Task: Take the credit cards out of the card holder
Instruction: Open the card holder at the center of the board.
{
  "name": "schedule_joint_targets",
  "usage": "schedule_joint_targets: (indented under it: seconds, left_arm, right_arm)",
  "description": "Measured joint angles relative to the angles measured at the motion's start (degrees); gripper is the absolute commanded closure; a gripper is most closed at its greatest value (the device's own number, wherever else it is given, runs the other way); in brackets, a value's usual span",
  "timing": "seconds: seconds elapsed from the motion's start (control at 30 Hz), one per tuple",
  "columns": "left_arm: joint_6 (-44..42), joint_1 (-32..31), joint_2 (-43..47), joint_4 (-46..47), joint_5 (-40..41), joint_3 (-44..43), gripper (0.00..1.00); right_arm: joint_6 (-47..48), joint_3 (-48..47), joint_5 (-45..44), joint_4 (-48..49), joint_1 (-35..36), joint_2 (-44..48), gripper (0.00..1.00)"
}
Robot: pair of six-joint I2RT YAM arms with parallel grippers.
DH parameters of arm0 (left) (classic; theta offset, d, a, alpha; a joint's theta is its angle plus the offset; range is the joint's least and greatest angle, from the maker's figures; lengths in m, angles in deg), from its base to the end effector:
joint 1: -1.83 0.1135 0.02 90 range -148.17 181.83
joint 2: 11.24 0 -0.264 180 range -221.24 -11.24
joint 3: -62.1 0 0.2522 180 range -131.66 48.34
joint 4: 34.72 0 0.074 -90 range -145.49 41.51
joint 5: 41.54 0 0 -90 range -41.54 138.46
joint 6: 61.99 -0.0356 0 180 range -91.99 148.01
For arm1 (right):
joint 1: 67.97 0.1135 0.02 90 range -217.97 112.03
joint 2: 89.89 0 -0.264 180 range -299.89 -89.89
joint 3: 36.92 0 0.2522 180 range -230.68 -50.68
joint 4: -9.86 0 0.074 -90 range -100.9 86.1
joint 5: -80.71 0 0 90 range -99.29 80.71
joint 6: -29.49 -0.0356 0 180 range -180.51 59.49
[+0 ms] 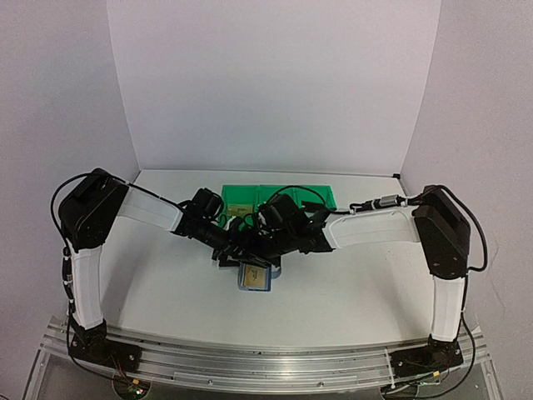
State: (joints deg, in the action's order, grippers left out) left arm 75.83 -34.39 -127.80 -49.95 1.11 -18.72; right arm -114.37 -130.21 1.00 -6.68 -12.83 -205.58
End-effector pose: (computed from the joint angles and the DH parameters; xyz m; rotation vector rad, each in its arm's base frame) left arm 0.3109 -0.2602 0.1261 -0.1428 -2.6960 1.5019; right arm 0.2534 0.3749 0.1868 -0.1373 2.5335 1.1182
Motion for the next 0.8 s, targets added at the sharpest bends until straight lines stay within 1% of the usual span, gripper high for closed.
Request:
schedule_joint_targets:
  seconds: [0.1,0.2,0.3,0.43,0.57,0.7,0.8]
  left_arm:
    - [-0.04,0.69,0.27,-0.21,-0.11,0.19,0.37]
    - [-0.46,1.58,0.74,-0.94,-0.12,0.75,0.5]
    - [-1.18,2.67,0.97,-1.84,0.01,1.74,0.59]
    - [-2.03,3.74,1.28,-3.05,0.47,2.99,0.61]
    - [-3.22,4.04,1.32,-3.14,0.97,3.11,0.61]
    - [-4.78,4.3,1.31,-3.57,1.33,3.11,0.58]
    - [-6.41,4.56,1.32,-4.74,1.62,3.1,0.56]
  right_arm:
    - [0.07,-0.38,0.02,0.97,0.03,-0.96,0.68]
    - [0.26,-0.39,-0.15,1.48,0.03,-1.17,0.68]
    - [0.58,-0.35,-0.3,2.09,0.03,-1.17,0.68]
    - [1.15,0.43,-0.97,2.63,0.03,-1.15,0.68]
    - [1.19,3.31,-2.33,2.96,0.01,-0.65,0.73]
    - [0.41,6.87,-4.21,2.6,-0.15,-0.14,0.76]
    - [-0.11,7.34,-4.72,1.92,-0.25,-0.57,0.79]
